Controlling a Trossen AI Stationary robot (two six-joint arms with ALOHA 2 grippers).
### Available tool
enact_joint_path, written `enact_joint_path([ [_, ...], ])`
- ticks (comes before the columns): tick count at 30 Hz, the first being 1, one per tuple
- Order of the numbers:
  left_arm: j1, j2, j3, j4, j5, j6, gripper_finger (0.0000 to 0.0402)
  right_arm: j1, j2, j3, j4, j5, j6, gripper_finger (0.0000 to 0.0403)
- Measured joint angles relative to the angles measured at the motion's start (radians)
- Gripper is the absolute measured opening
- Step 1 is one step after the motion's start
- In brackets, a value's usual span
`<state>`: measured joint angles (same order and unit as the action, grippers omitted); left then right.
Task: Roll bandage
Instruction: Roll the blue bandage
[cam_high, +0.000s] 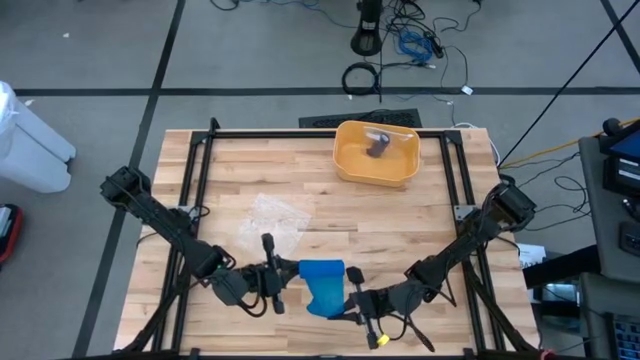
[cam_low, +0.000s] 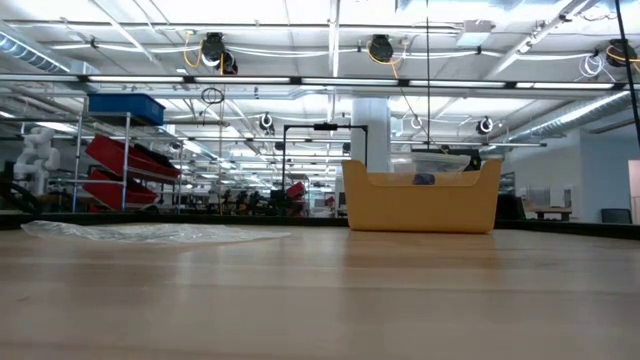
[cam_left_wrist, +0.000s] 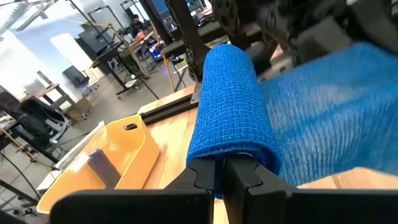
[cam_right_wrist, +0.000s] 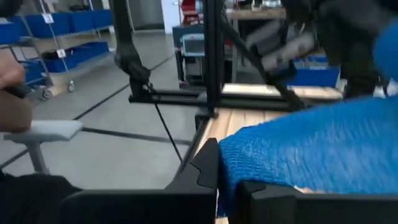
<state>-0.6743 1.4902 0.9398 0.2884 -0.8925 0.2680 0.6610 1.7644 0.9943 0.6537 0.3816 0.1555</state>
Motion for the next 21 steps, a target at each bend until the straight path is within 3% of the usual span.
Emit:
enact_joint_path([
  [8,-0.005,0.000,0.000,-0.058,0.001,-0.001,0.0007,-0.034,-0.031,0.077,-0.032,0.047,-0.037,0.0000],
  [21,-0.015,0.000,0.000,-0.070,0.010,-0.001,0.0007,-0.060,-0.138,0.089,-0.182,0.228,-0.085,0.0000],
])
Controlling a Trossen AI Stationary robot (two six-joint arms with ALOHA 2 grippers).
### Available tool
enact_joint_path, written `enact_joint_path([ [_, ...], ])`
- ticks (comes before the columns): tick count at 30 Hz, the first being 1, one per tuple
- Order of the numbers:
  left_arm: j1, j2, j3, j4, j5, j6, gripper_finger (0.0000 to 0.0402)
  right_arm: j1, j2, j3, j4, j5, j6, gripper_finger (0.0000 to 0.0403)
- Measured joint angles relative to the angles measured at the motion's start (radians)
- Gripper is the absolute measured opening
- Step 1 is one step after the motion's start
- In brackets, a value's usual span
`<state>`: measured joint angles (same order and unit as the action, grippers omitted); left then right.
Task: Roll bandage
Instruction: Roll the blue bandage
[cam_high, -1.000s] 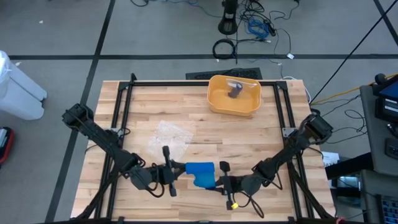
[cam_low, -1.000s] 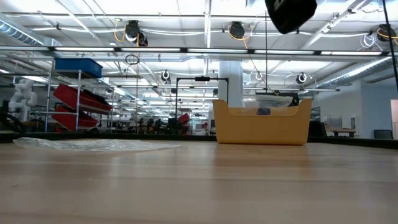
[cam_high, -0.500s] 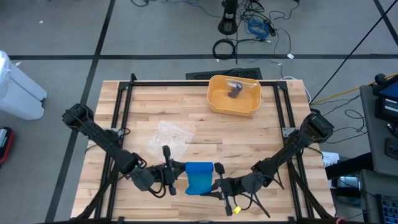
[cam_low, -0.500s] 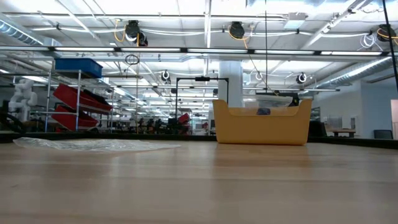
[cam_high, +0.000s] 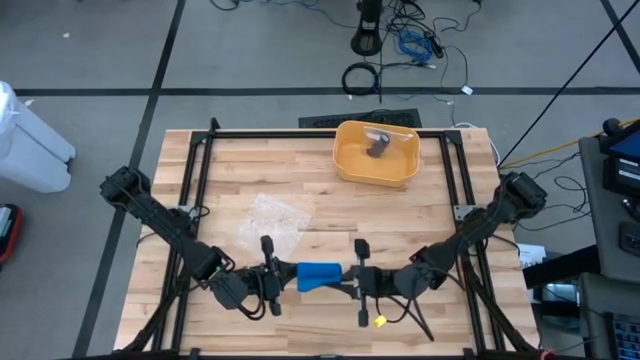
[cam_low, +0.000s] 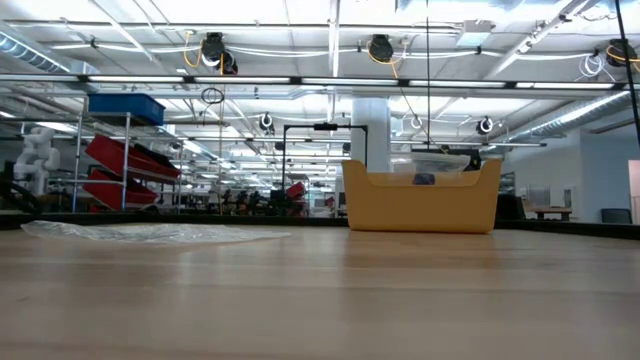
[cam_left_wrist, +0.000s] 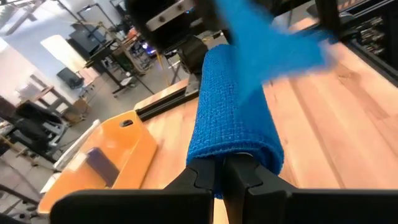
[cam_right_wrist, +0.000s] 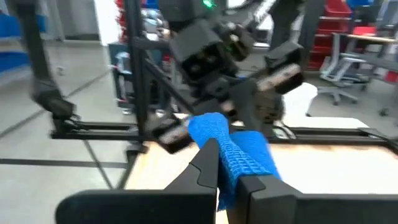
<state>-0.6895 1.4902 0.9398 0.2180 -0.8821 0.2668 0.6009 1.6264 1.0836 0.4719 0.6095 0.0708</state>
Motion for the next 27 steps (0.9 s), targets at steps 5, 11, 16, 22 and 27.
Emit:
enact_joint_path([
  [5,0.006,0.000,0.000,0.011,0.075,-0.037,0.0007,-0.032,0.000,0.000,-0.006,0.011,-0.001,0.0000],
  [11,0.008,0.000,0.000,0.005,0.086,-0.051,0.0007,-0.053,0.000,0.000,-0.043,0.021,0.087,0.0000],
  [16,0.004,0.000,0.000,0.000,0.086,-0.060,0.0007,-0.063,0.000,0.000,-0.103,0.054,0.270,0.0021],
  [22,0.003,0.000,0.000,-0.005,0.085,-0.086,0.0007,-0.061,0.000,0.000,-0.162,0.100,0.350,0.0069],
  [27,0.010,0.001,0.000,-0.025,0.088,-0.128,0.0009,-0.062,0.000,0.000,-0.189,0.104,0.355,0.0108],
])
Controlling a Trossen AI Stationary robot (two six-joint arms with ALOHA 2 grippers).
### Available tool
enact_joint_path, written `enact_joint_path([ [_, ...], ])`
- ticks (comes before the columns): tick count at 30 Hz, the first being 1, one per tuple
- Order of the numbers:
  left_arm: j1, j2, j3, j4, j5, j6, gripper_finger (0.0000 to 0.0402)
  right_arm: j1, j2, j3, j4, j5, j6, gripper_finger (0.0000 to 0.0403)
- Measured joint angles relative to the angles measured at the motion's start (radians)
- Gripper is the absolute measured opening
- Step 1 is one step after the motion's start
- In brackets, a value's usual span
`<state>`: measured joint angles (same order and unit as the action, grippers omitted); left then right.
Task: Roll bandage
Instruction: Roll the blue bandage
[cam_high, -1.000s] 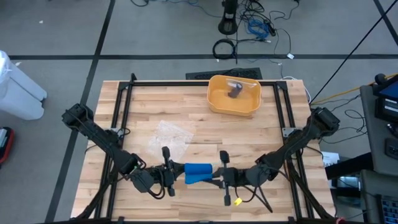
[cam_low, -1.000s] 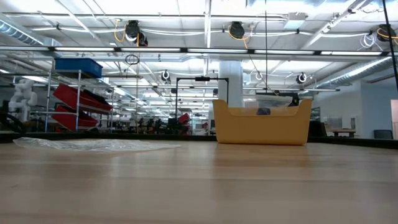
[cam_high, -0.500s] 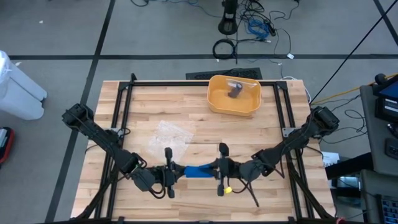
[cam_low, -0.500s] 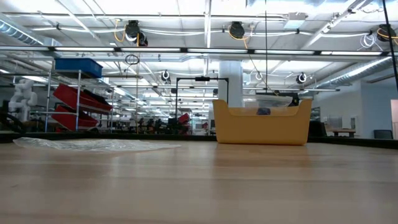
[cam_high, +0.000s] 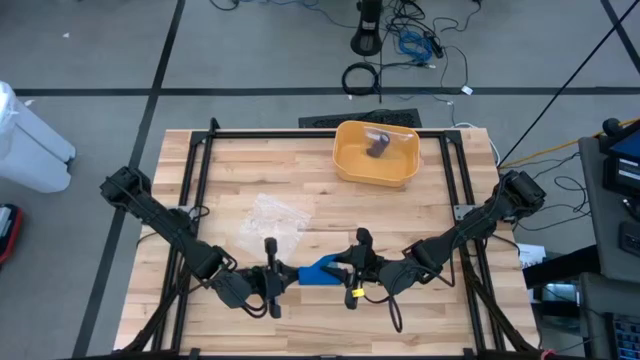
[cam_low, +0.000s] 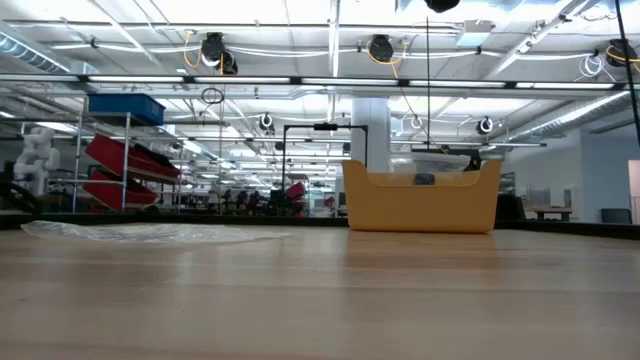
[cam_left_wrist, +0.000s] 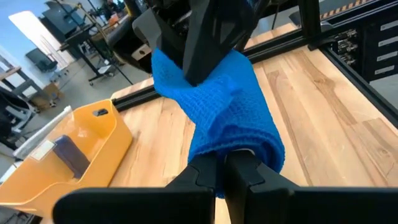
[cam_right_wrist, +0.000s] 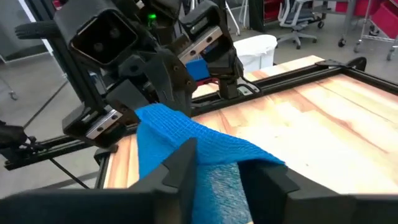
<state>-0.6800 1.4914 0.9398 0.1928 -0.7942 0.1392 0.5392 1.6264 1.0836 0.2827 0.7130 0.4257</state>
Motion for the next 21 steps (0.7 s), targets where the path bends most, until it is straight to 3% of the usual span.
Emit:
enact_joint_path([
  [6,0.012,0.000,0.000,-0.046,0.019,-0.030,0.0011,0.000,-0.040,-0.002,-0.031,0.000,0.018,0.0138],
  [13,0.011,0.000,0.000,-0.050,0.040,-0.029,0.0012,-0.002,-0.123,-0.002,-0.215,0.061,0.087,0.0141],
  [21,0.012,0.000,0.000,-0.050,0.039,-0.029,0.0012,0.015,-0.113,-0.001,-0.088,-0.196,-0.126,0.0135],
])
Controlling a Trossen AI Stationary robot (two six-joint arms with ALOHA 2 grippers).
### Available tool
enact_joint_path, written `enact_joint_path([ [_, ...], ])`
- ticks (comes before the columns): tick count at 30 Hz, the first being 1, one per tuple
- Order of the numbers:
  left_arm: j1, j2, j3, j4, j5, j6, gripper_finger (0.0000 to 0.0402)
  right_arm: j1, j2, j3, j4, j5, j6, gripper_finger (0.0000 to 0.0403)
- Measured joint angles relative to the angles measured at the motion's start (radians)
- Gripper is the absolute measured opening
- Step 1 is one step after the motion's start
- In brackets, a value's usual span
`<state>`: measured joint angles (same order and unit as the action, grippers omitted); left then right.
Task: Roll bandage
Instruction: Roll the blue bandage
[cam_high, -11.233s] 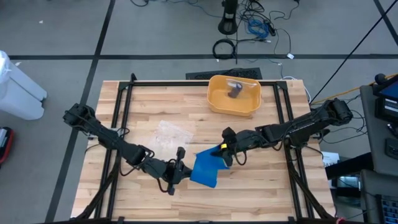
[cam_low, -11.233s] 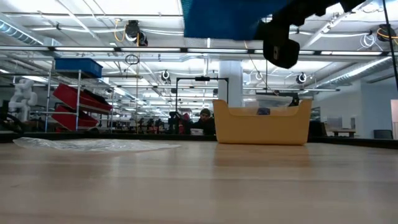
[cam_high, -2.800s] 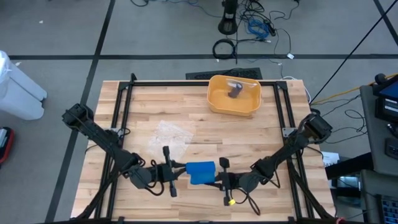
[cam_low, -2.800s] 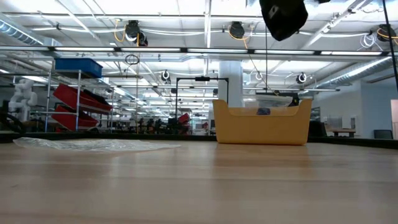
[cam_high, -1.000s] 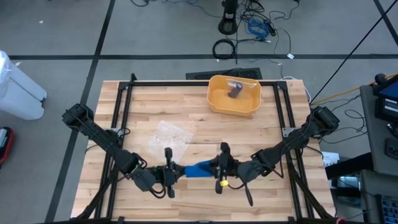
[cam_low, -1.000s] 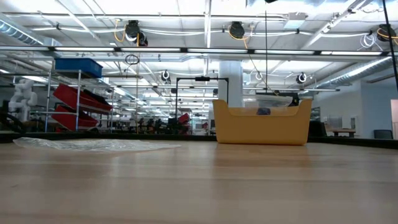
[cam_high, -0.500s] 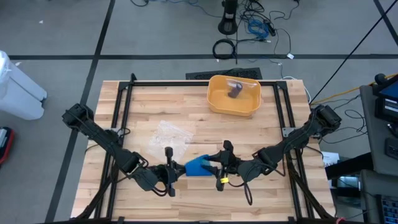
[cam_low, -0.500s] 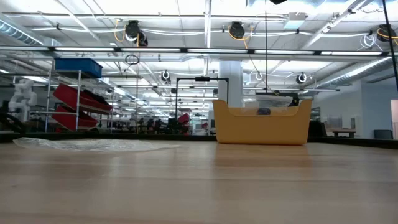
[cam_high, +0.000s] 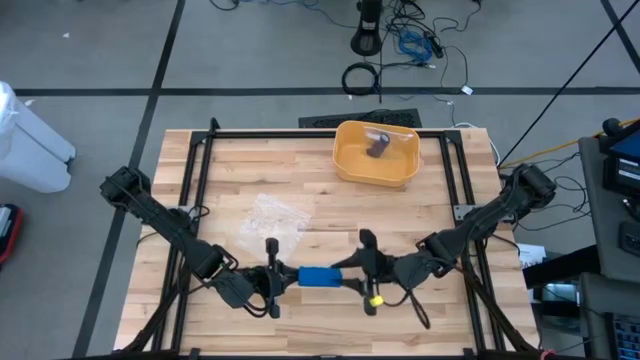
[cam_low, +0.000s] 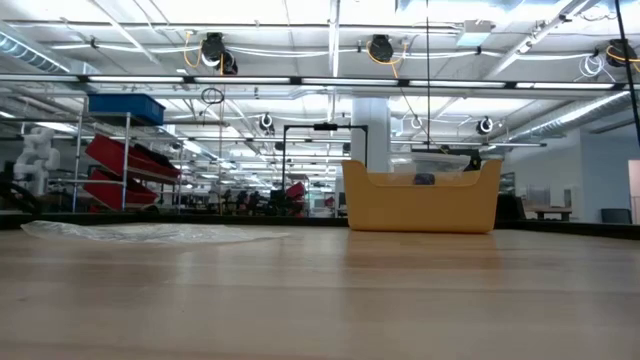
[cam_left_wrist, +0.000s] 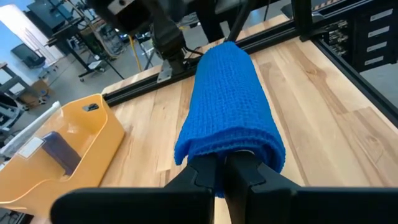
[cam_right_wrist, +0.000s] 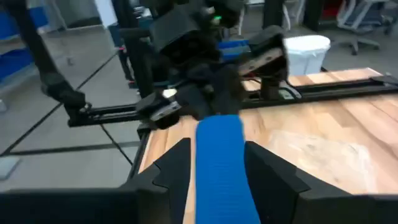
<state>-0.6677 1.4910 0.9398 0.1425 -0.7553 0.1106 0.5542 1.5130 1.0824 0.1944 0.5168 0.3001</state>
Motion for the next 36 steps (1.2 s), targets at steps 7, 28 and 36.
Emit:
enact_joint_path([
  [7,0.001,0.000,0.000,0.006,-0.002,0.005,0.0013,-0.039,0.024,0.000,-0.063,0.008,-0.025,0.0085],
  [28,0.018,-0.001,-0.123,0.400,0.134,0.089,0.0013,0.278,0.017,-0.076,-0.092,0.394,-0.141,0.0177],
  [36,0.083,-0.001,-0.244,0.646,0.294,0.099,0.0013,0.318,0.085,-0.227,0.436,0.382,-0.345,0.0175],
])
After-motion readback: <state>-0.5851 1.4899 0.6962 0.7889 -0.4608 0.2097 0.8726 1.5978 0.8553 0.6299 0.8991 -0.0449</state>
